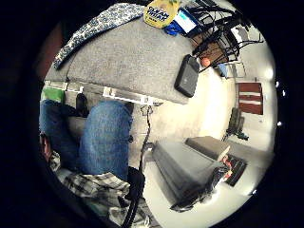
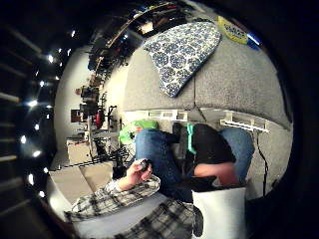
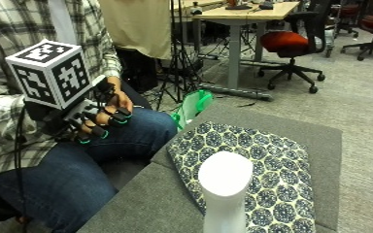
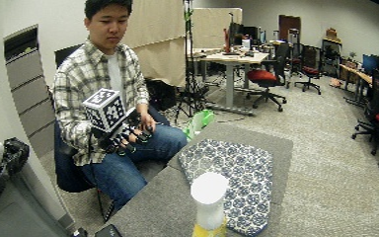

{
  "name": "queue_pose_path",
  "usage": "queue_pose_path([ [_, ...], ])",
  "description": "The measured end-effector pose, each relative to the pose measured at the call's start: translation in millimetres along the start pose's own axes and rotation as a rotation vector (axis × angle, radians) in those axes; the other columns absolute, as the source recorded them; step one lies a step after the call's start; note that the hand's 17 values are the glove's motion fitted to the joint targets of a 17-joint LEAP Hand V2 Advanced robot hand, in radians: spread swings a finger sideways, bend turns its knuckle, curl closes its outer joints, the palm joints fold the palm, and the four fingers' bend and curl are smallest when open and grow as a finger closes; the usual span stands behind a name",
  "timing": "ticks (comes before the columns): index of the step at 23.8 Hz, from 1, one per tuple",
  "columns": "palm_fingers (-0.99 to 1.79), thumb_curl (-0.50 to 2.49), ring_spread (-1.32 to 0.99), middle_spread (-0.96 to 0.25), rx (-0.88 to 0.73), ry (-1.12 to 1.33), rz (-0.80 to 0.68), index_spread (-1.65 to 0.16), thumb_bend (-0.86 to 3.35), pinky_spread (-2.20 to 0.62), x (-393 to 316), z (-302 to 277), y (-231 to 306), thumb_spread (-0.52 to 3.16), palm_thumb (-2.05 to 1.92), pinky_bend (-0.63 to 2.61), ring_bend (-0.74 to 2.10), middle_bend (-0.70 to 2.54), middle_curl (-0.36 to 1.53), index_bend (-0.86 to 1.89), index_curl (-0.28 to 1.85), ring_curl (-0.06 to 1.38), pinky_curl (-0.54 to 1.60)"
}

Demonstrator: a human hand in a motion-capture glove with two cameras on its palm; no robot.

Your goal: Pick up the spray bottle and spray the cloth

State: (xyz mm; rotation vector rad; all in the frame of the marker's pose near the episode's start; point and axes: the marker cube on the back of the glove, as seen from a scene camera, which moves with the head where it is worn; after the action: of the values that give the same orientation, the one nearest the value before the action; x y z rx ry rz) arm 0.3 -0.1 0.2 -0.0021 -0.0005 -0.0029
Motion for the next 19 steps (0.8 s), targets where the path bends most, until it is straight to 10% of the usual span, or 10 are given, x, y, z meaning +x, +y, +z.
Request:
queue_pose_path([
  [19, 0.12, 0.26, 0.14, -0.08, 0.088, -0.052, 0.069, -0.36, 0.23, 0.19, 25.5, -14.7, -50.3, 1.04, 0.53, 0.48, 0.34, 0.16, 0.13, 0.16, 0.20, 0.16, 0.16],
])
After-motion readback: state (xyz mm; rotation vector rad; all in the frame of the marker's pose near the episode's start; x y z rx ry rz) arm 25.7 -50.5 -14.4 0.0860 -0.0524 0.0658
